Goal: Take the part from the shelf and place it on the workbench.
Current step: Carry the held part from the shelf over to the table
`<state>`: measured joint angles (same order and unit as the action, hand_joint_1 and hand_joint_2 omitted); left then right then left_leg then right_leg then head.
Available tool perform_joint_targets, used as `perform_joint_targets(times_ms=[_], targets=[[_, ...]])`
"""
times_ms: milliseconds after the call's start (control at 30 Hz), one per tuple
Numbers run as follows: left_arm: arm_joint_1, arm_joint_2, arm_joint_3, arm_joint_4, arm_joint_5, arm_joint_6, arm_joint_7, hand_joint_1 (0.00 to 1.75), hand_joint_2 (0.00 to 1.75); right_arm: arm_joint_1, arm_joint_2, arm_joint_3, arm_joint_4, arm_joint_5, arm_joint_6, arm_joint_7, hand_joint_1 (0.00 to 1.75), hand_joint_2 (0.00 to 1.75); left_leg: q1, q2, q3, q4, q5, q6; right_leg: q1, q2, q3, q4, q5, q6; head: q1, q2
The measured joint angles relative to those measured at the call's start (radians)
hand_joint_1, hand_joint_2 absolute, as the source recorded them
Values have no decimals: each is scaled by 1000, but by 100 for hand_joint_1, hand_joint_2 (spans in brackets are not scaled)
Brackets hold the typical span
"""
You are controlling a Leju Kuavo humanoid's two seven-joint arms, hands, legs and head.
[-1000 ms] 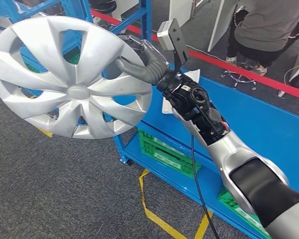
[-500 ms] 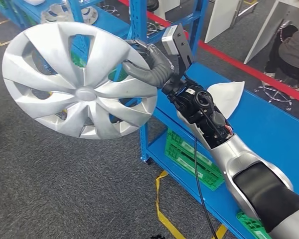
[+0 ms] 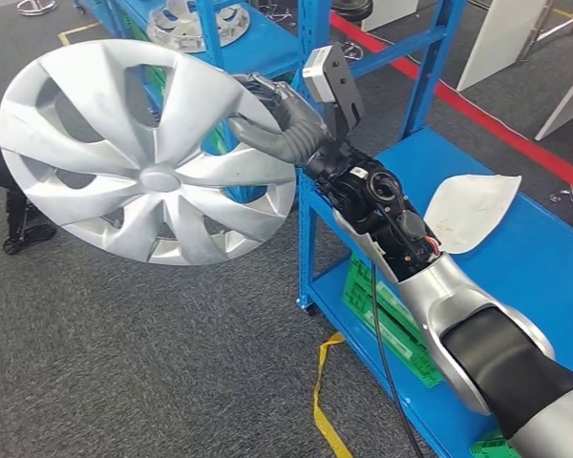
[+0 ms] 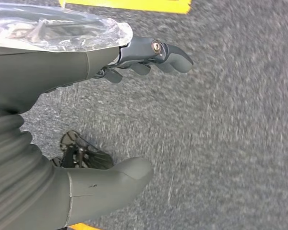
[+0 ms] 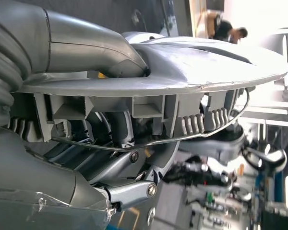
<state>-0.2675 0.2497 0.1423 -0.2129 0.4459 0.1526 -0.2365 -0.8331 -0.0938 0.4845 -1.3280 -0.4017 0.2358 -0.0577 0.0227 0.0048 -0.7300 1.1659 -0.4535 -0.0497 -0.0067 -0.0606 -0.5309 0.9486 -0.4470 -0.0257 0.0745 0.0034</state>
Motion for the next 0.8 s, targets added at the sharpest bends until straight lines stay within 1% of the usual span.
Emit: perform_joint_targets(times_ms=[33, 67, 100, 133, 167, 200, 233, 267, 300, 333, 367, 400, 433, 467, 500, 533, 567, 600, 633, 667, 700, 733, 767, 800], targets=[[0, 1, 0, 0, 0, 0, 0, 0, 175, 0, 0, 0, 0, 0, 0, 0, 175, 175, -2, 21, 46, -83, 31, 2, 1, -12, 2, 0, -2, 3, 0, 0], [-2, 2, 0, 0, 0, 0, 0, 0, 175, -1, 0, -1, -1, 0, 1, 0, 175, 175, -6, 41, 86, -153, 54, 7, 4, -22, 3, 1, -6, 6, -1, 0], [-3, 3, 0, 0, 0, 0, 0, 0, 175, -2, 0, -1, -3, 0, 1, 0, 175, 175, -10, 54, 111, -200, 66, 13, 7, -31, 4, 1, -9, 11, 0, 0], [-4, 3, 0, 0, -1, 0, 0, 0, 175, -3, 0, -1, -4, 0, 0, -1, 175, 175, -15, 58, 120, -221, 68, 19, 9, -41, 5, 2, -12, 16, 2, 0], [-5, 4, 0, 0, -1, 0, 0, 0, 175, -4, 0, -1, -5, 0, 0, -1, 175, 175, -19, 46, 119, -222, 69, 26, 11, -50, 7, 1, -14, 21, 3, 0], [-4, 5, 0, 0, -2, 0, 0, 0, 175, -4, 0, -1, -5, 0, 0, 0, 175, 175, -18, 33, 118, -224, 70, 31, 10, -58, 9, 1, -18, 26, 5, 0], [-3, 6, 0, 0, -4, 1, 0, 0, 175, -4, 0, -2, -6, 0, 0, 0, 175, 175, -17, 22, 119, -226, 71, 36, 8, -51, 7, 7, -26, 32, 6, 0], [-3, 8, 0, 0, -7, 3, 1, 0, 175, -4, 0, -2, -6, 0, 0, 0, 175, 175, -14, 12, 121, -228, 73, 41, 4, -31, -1, 28, -43, 36, 6, 0], [-4, 9, -1, 0, -11, 5, 2, 0, 175, -4, 0, -3, -6, -1, 0, 1, 175, 175, -11, 3, 122, -231, 74, 46, 2, -2, -21, 75, -70, 40, 7, 0], [-4, 10, -3, 0, -15, 7, 3, 0, 175, -3, -1, -4, -6, -1, -1, 1, 175, 175, -10, -7, 123, -231, 74, 50, -1, 29, -52, 144, -106, 42, 10, 0], [-5, 9, -6, 0, -19, 8, 4, 0, 175, -1, -1, -4, -6, -2, -1, 1, 175, 175, -10, -19, 123, -231, 74, 53, -1, 48, -88, 226, -140, 43, 12, 0], [-6, 8, -9, 0, -21, 9, 4, 0, 175, 2, -1, -5, -7, -3, -2, 1, 175, 175, -10, -32, 123, -230, 74, 54, -1, 56, -122, 295, -163, 44, 14, 0], [-6, 6, -13, 0, -23, 8, 5, 0, 175, 4, -1, -6, -7, -4, -3, 2, 175, 175, -10, -46, 124, -230, 73, 54, -1, 59, -142, 331, -167, 44, 15, 0], [-5, 5, -15, 0, -23, 8, 5, 0, 175, 7, -1, -6, -7, -4, -3, 3, 175, 175, -10, -60, 125, -229, 73, 54, -1, 60, -143, 322, -148, 43, 16, 0], [-5, 5, -18, 0, -24, 8, 6, 0, 175, 9, -2, -7, -9, -4, -3, 5, 175, 175, -9, -74, 126, -228, 73, 53, -2, 65, -125, 272, -111, 41, 17, 0], [-5, 4, -20, 0, -24, 8, 7, 0, 175, 10, -2, -8, -12, -5, -4, 8, 175, 175, -8, -88, 126, -226, 71, 51, -3, 81, -95, 195, -65, 38, 17, 0], [-5, 4, -22, 0, -25, 8, 7, 0, 175, 12, -4, -10, -16, -6, -5, 12, 175, 175, -8, -102, 125, -223, 70, 48, -6, 105, -65, 123, -30, 36, 16, 0], [-5, 3, -23, 0, -26, 8, 8, 0, 175, 15, -5, -12, -21, -9, -6, 15, 175, 175, -6, -115, 122, -220, 70, 43, -8, 126, -38, 65, -11, 34, 16, 0], [-5, 2, -24, 0, -27, 8, 9, 0, 175, 19, -8, -14, -27, -11, -6, 19, 175, 175, -4, -127, 117, -218, 71, 37, -8, 140, -23, 34, -5, 32, 14, 0], [-3, 1, -25, 0, -27, 7, 10, 0, 175, 25, -9, -16, -34, -13, -6, 22, 175, 175, -2, -139, 112, -219, 75, 30, -7, 142, -16, 26, -10, 31, 13, 0], [-1, 0, -25, 0, -28, 5, 12, 0, 175, 31, -10, -18, -41, -14, -6, 26, 175, 175, 1, -150, 108, -221, 79, 23, -7, 131, -11, 19, -11, 27, 14, 0], [3, -1, -25, 0, -29, 3, 12, 0, 175, 36, -11, -19, -46, -15, -6, 30, 175, 175, 1, -143, 104, -219, 79, 17, -6, 118, -8, 16, -7, 21, 14, 0], [6, -1, -26, 0, -31, 0, 13, 0, 175, 40, -12, -21, -53, -14, -6, 34, 175, 175, -1, -120, 96, -204, 69, 13, -7, 105, -5, 10, -4, 15, 11, 0], [6, -1, -26, 0, -32, -2, 13, 0, 175, 42, -13, -24, -58, -14, -6, 38, 175, 175, -3, -87, 77, -166, 48, 9, -7, 92, -2, 5, 0, 9, 7, 0]])
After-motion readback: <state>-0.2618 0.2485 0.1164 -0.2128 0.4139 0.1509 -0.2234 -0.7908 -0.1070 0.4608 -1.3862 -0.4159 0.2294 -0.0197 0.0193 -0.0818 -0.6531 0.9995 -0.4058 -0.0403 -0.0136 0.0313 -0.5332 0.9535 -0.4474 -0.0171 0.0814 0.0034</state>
